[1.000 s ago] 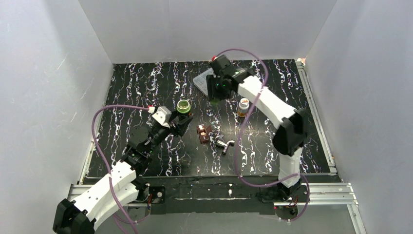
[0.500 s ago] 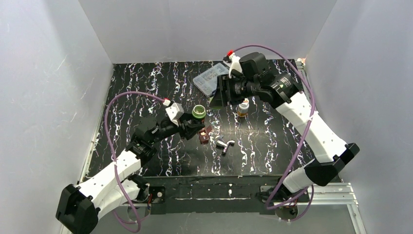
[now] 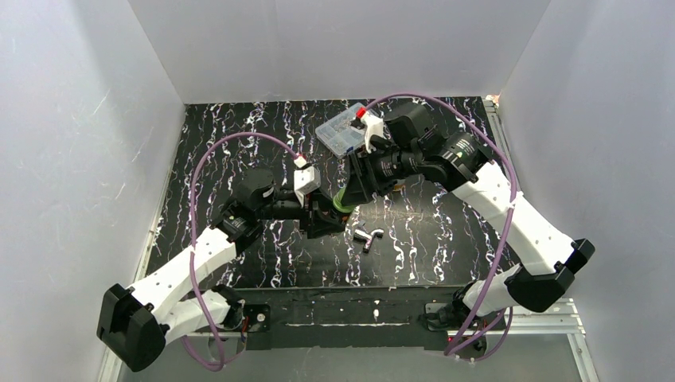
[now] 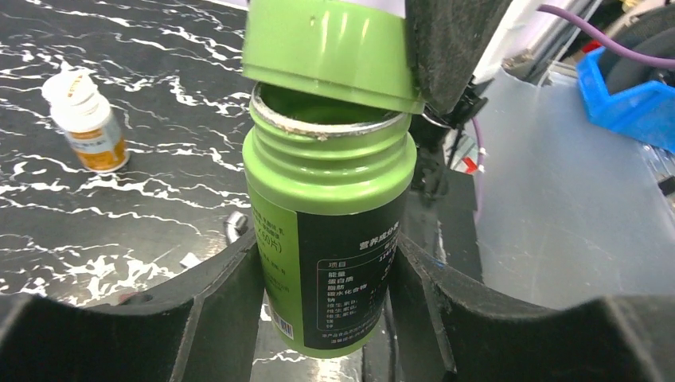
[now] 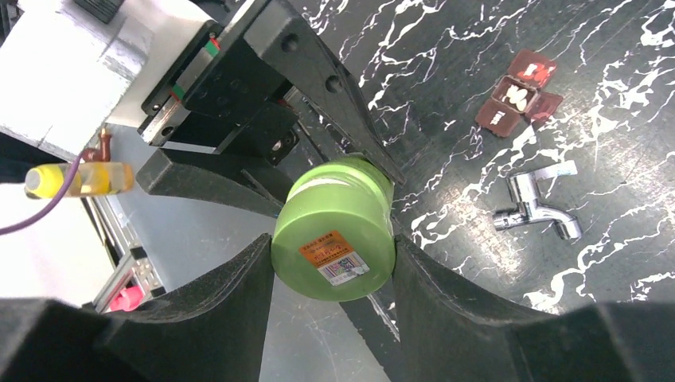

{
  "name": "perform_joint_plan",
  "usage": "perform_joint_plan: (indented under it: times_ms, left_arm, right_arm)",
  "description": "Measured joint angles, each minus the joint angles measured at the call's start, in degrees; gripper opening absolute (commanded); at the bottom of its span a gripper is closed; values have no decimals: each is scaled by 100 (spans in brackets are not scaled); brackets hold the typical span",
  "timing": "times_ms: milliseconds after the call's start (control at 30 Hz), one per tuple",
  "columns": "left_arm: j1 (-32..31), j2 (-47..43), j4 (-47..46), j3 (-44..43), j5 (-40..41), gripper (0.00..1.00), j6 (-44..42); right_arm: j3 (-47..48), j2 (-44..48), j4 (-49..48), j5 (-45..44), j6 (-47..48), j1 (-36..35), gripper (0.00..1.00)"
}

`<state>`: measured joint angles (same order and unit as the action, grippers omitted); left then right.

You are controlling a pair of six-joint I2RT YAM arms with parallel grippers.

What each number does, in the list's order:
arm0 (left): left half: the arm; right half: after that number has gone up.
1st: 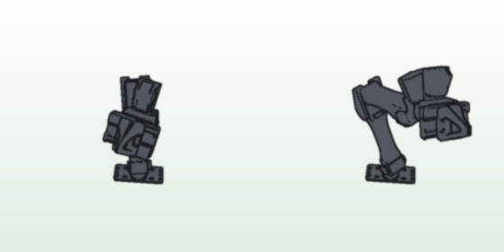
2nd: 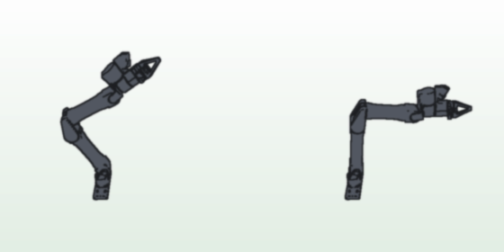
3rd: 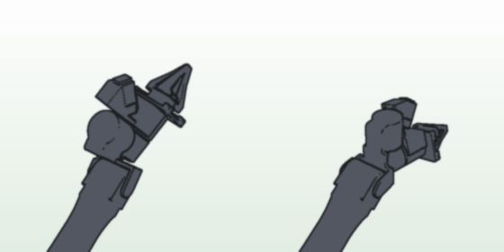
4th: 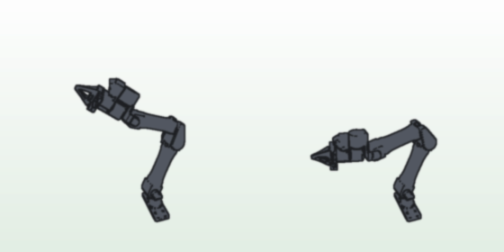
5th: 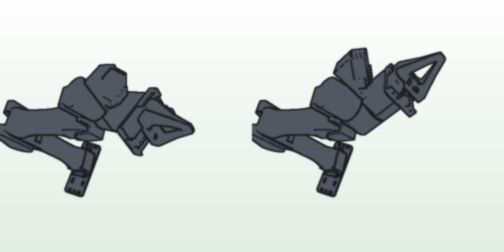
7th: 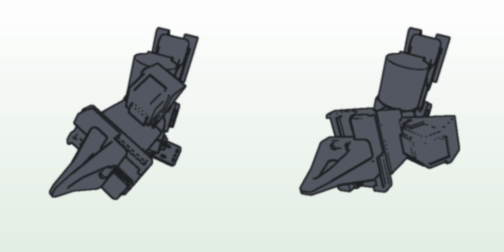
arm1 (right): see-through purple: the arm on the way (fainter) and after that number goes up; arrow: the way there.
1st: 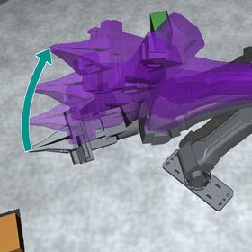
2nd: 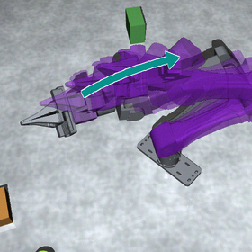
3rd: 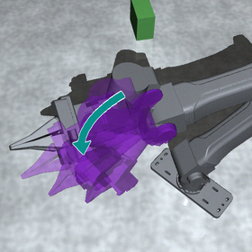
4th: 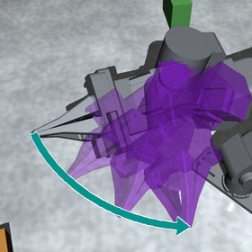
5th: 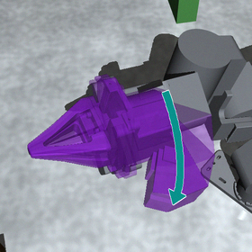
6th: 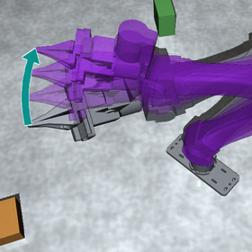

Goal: Sort the pills into containers

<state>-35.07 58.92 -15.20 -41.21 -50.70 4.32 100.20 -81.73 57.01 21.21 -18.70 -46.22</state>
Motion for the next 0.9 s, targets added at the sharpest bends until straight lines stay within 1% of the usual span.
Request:
perform_joint_plan:
  times_ms: [267, 633, 900]
  left_arm:
    - [-264, 11, 859, -304, -151, 0, -442]
    - [-420, 98, 1366, -426, -625, 0, -498]
    - [-511, 166, 1735, -518, -750, 0, -586]
  right_arm:
    - [0, 42, 365, 317, 319, -66, 26]
    - [-37, 42, 621, 275, 654, -481, 26]
    - [-72, 31, 743, 249, 863, -632, 27]
